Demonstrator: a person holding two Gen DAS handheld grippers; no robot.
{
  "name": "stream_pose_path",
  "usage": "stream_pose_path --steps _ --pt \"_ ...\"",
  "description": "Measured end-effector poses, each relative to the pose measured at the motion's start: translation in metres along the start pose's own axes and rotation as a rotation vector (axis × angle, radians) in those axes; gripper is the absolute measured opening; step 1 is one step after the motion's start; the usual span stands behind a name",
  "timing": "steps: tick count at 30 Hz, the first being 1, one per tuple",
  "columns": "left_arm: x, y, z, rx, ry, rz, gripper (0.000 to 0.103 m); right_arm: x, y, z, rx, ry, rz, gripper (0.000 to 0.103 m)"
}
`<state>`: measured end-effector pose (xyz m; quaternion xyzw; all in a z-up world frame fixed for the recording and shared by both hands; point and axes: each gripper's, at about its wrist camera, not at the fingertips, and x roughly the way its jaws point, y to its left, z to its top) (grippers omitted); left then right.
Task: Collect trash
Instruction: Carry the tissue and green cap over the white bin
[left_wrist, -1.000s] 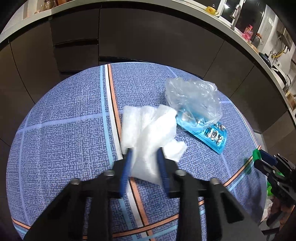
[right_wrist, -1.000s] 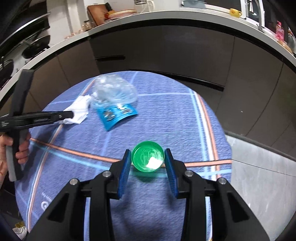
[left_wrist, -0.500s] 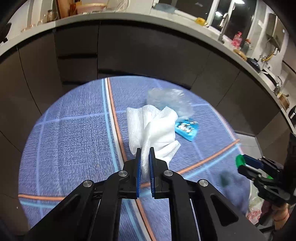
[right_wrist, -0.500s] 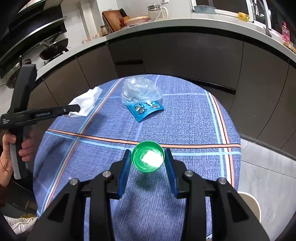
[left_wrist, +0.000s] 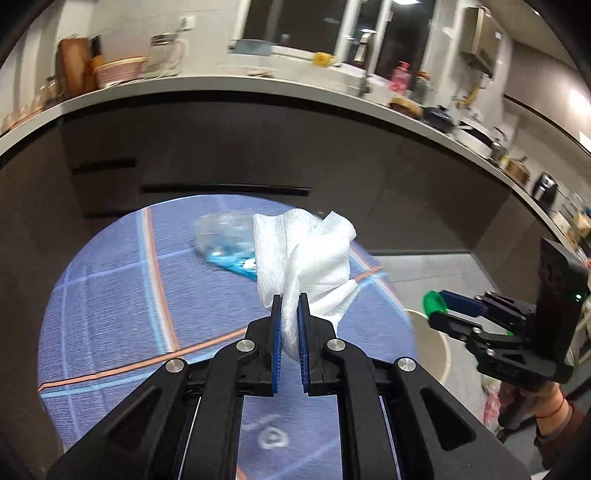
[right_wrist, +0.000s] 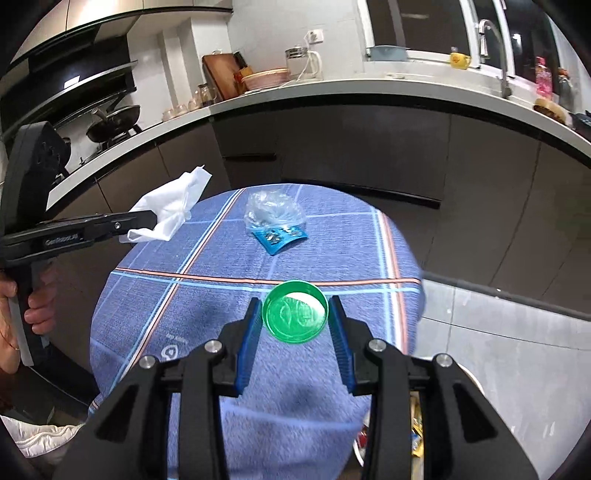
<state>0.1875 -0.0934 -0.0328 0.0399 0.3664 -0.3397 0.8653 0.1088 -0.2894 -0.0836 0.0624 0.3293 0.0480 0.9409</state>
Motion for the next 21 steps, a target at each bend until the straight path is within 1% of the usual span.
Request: stream_pose_path --steps 4,10,15,21 --pt "0.002 -0.032 -0.003 0.045 0.004 -0.058 0.007 -0.021 -0.011 -0.012 0.021 -0.004 -0.04 0.037" --pt "0.018 -0.072 -0.008 0.103 0.038 -0.136 0.007 -0.035 -0.029 -0.031 0.06 0.011 -0.091 0.037" --pt "0.035 -0.099 -0.011 0.138 0.067 -0.181 0.007 -0.045 -0.048 -0.05 0.105 0.022 -0.121 0.037" --pt "0.055 -0.12 -0.015 0.156 0.102 -0.214 0.007 -0.05 -0.07 -0.071 0.162 0.037 -0.138 0.037"
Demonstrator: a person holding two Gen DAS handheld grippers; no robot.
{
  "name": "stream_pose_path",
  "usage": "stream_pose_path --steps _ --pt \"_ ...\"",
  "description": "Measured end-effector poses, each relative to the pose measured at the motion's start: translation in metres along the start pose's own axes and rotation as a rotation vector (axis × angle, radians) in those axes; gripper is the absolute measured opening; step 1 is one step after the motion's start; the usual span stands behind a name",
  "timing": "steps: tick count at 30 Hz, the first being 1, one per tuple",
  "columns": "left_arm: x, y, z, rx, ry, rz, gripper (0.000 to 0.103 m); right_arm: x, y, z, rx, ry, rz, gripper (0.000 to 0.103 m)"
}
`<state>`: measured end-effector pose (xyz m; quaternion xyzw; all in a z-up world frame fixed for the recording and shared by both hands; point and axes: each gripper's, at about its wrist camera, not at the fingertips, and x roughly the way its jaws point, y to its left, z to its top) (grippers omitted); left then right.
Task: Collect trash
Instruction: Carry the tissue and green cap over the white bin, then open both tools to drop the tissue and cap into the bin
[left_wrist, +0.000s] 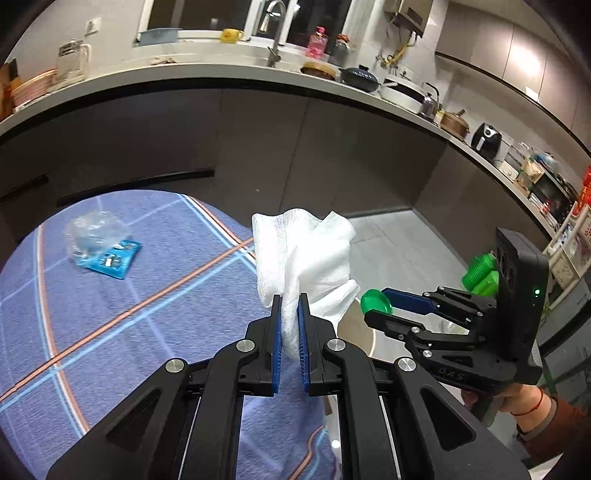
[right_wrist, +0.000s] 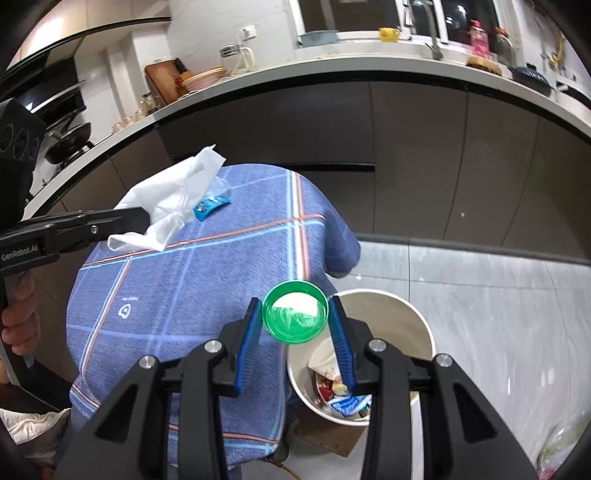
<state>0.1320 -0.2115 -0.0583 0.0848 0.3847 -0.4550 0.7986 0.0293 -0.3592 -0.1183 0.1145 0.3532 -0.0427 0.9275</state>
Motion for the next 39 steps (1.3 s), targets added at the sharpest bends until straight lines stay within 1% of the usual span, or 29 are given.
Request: stream_pose_path --steps 7,12,17,24,31,36,37,38,39 --pt "0.036 -0.02 -0.004 0.041 0.081 -0.03 0.007 0.008 -0.028 -0.021 0.063 0.034 -0.016 0.037" --pt "0.065 -0.031 -0.007 0.068 0.146 -0.038 0.007 0.015 -0.045 -0.032 0.094 0.061 -0.021 0.037" --pt "0.093 -0.034 -0.007 0.087 0.204 -0.048 0.007 0.025 -0.061 -0.045 0.12 0.088 -0.024 0.038" --pt "0.134 -0.036 -0.009 0.082 0.285 -0.078 0.007 0.045 -0.076 -0.053 0.155 0.122 -0.023 0.038" --pt "0.155 -0.043 -0.01 0.116 0.305 -0.073 0.008 0.065 -0.088 -0.063 0.149 0.164 -0.043 0.038" --pt "0.165 -0.049 -0.009 0.138 0.31 -0.075 0.008 0.071 -0.092 -0.066 0.148 0.169 -0.048 0.039" --pt "0.166 -0.049 -0.01 0.142 0.309 -0.072 0.011 0.072 -0.093 -0.067 0.147 0.17 -0.049 0.039" --pt "0.168 -0.05 -0.01 0.148 0.309 -0.07 0.013 0.074 -0.094 -0.067 0.143 0.171 -0.052 0.044" --pt "0.169 -0.052 -0.01 0.153 0.305 -0.065 0.019 0.075 -0.094 -0.067 0.136 0.17 -0.059 0.054"
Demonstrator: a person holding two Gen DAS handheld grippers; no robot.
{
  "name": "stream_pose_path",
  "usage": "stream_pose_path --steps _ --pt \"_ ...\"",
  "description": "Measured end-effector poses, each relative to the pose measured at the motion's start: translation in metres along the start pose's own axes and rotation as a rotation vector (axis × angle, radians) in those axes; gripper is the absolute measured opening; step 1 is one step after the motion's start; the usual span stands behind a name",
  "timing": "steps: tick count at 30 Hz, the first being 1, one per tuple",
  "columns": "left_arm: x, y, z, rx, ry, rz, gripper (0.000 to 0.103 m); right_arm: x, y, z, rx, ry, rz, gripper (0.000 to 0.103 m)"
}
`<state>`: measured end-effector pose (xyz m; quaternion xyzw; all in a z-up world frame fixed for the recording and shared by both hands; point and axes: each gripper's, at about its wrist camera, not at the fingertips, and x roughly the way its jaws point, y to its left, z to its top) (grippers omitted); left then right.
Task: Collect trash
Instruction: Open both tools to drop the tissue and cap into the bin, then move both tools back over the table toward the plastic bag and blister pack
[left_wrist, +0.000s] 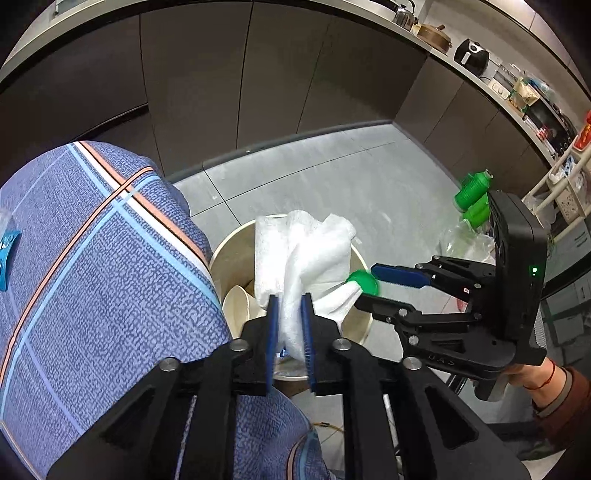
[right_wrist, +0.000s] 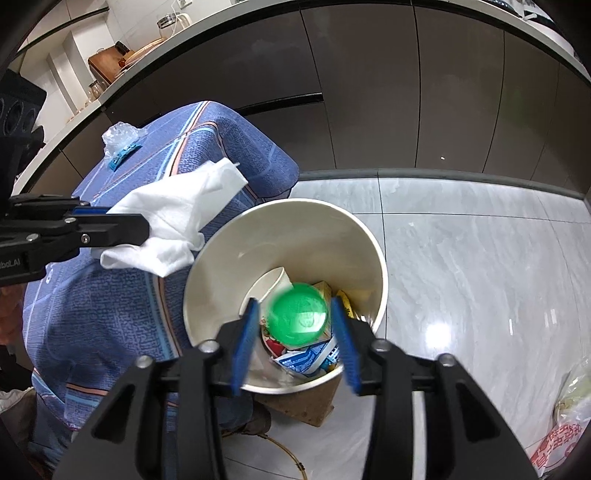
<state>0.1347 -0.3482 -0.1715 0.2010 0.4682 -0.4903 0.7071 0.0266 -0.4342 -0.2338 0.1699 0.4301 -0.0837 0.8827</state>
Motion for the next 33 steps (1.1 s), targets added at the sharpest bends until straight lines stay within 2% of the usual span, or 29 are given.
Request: stream_pose_path --steps 1,2,3,5,6,8,10,12,15,27,33 --pt "-0.001 -0.007 -0.003 -0.001 -0.006 0.015 0.033 0.001 0.0 0.0 -0.011 -0.007 -0.014 0.06" --pt "-0.002 -0.007 -0.003 -0.003 -0.018 0.035 0.041 0.0 0.001 -0.001 -0.023 -0.014 -0.025 0.07" --pt "-0.002 -0.009 -0.001 -0.006 -0.03 0.044 0.051 -0.001 0.001 -0.001 -0.043 -0.025 -0.037 0.074" --pt "-0.004 -0.01 0.002 -0.015 -0.054 0.052 0.057 -0.001 0.001 -0.001 -0.066 -0.033 -0.047 0.078" --pt "-0.005 -0.009 0.003 -0.022 -0.059 0.053 0.062 -0.001 0.0 -0.001 -0.073 -0.036 -0.052 0.083" --pt "-0.008 -0.007 0.004 -0.04 -0.075 0.059 0.071 -0.001 -0.003 -0.002 -0.074 -0.04 -0.06 0.085" --pt "-0.012 -0.004 0.004 -0.064 -0.106 0.08 0.085 -0.001 -0.005 -0.002 -0.065 -0.04 -0.061 0.088" --pt "-0.015 -0.002 0.005 -0.086 -0.131 0.107 0.093 -0.001 -0.008 -0.002 -0.05 -0.041 -0.057 0.091" --pt "-0.019 0.002 0.007 -0.115 -0.145 0.122 0.094 -0.001 -0.008 -0.003 -0.041 -0.043 -0.049 0.096" --pt "-0.037 0.012 0.002 -0.127 -0.151 0.133 0.094 -0.01 0.0 0.001 -0.05 -0.056 -0.024 0.097" --pt "-0.055 0.024 -0.003 -0.184 -0.156 0.106 0.094 -0.027 0.006 0.01 -0.048 -0.08 -0.011 0.097"
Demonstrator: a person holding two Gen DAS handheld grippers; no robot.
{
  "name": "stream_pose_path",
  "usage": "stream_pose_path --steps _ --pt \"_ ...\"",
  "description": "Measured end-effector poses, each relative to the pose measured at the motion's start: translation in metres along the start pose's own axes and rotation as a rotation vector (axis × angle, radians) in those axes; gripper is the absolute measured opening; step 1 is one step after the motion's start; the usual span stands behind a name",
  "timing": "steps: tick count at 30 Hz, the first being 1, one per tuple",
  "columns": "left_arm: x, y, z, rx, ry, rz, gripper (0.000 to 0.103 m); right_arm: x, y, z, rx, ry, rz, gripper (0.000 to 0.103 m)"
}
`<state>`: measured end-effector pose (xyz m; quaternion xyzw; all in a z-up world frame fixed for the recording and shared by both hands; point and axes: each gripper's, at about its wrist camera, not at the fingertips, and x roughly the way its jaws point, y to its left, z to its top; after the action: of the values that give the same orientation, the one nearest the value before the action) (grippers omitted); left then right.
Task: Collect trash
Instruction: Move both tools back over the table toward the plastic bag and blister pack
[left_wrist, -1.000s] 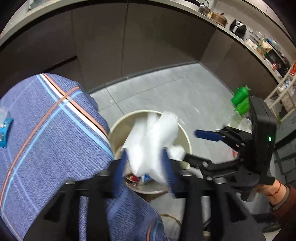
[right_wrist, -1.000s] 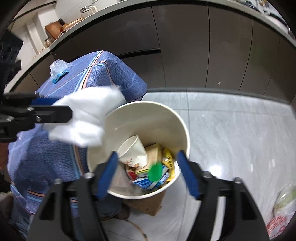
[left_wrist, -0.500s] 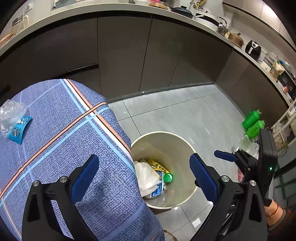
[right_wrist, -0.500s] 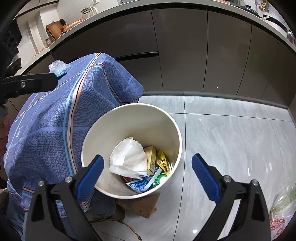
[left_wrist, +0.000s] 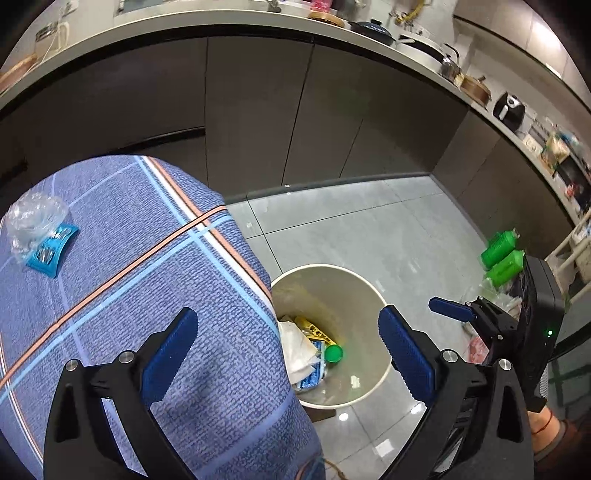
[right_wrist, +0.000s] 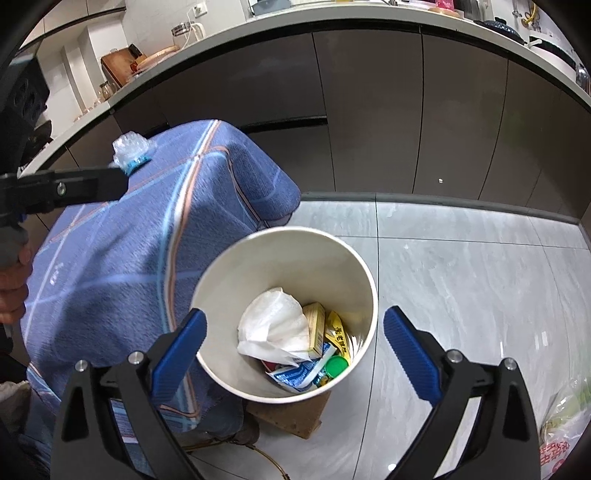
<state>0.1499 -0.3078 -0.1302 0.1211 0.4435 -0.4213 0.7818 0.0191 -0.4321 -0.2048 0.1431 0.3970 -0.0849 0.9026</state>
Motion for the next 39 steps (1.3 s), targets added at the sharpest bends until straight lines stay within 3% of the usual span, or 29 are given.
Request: stream_pose_path --steps 11,19,30,39 --pt "-0.066 0.04 -0.012 -0.101 -0.103 0.034 0.094 -0.045 0.028 0.033 -0.016 -0.113 0.053 0.1" --pt "-0.117 0.09 -0.036 -0.146 -0.206 0.135 0.094 -0.057 0.085 0.056 -0.106 -0.141 0.142 0.1" --pt "-0.159 0.166 -0.055 -0.275 -0.247 0.212 0.094 -0.026 0.165 0.095 -0.211 -0.081 0.263 0.099" --pt "-0.163 0.211 -0.043 -0.293 -0.235 0.231 0.094 0.021 0.233 0.132 -0.353 -0.031 0.318 0.098"
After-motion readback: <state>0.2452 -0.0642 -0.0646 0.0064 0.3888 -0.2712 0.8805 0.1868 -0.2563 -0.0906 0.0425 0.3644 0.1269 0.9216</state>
